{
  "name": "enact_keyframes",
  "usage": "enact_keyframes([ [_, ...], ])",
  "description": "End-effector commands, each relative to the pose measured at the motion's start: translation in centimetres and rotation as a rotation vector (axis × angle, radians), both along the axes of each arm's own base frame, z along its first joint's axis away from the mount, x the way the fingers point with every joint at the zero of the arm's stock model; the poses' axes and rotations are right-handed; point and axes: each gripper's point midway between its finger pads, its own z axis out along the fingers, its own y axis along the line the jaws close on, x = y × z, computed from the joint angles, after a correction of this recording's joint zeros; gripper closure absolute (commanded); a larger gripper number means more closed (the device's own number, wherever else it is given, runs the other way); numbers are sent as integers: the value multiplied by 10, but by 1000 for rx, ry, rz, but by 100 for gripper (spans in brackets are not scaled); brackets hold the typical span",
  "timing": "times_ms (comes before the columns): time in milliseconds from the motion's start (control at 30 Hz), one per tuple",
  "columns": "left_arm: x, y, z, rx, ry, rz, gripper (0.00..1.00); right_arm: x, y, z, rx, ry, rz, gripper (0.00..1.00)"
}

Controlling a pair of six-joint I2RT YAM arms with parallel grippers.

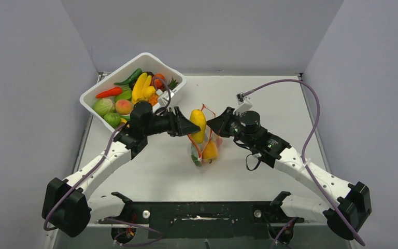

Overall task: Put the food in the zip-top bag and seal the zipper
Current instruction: Place the fake fruit in the zipper food storage bag.

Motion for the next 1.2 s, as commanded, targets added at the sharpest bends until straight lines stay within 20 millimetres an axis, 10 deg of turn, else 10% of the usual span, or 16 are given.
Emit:
enact_keyframes([
  [0,14,0,-7,23,-23,47,69,6,6,29,72,-89,-7,100],
  [667,25,-1,-38,201,36,93,67,1,15,35,93,-111,42,100],
  [967,17,2,-16,158,-4,97,31,1,14,33,91,-108,33,100],
  [1167,17,11,3,138,-55,153,26,0,9,30,83,-105,23,100],
])
